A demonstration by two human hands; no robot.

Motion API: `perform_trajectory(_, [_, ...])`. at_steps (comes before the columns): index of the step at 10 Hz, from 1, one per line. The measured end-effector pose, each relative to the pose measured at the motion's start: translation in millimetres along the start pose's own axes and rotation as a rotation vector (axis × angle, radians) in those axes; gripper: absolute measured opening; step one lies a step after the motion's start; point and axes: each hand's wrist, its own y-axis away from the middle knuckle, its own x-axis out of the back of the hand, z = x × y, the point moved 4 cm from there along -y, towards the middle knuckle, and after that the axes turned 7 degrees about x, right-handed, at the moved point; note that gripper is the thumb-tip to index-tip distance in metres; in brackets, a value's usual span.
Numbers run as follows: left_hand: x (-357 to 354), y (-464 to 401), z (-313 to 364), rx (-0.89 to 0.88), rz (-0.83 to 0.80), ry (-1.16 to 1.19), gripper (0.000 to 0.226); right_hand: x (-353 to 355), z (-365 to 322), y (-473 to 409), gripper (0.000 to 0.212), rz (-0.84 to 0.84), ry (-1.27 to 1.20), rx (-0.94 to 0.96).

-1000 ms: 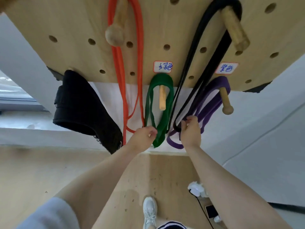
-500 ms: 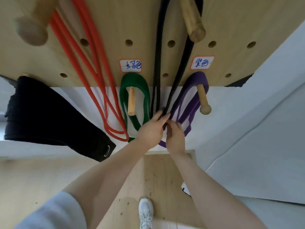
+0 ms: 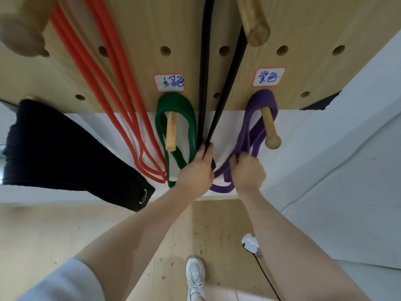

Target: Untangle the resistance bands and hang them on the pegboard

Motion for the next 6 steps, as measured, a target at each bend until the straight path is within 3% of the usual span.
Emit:
perform_trajectory(1, [-20.5,-11.0,18.9,0.002,-0.046,0.007,0.073,10.6,11.5,2.3,0.032,-0.019,0.063,0.068])
perform_trajectory(2, [-33.3,-21.0,39.0,-0.03,-0.104,0.081,0.077,3.6,5.2,-0.1,0.029,-0.068,-0.028,0.105])
perform_trajectory(3, [-36.1,-22.4,37.7,0.013,-0.083,0.141,0.076,-6.6,3.8,-1.1,0.021,-0.154,-0.175,0.13])
perform_trajectory(4, [-34.1,-13.5,24.8,-0.013,-0.077,0.169,0.069,-5.1,5.9,5.1,0.027,-0.227,-0.195,0.187])
perform_trajectory(5, [-31.8,3.0,12.4,-0.045,-0.118,0.233,0.067,6.6,3.1,22.5,0.039,-0.184,-0.083,0.203])
perform_trajectory(6, [-21.0,26.4,3.3,-0.096,-0.192,0.313,0.06,16.2,-5.3,42.7,0.038,-0.205,-0.153,0.168])
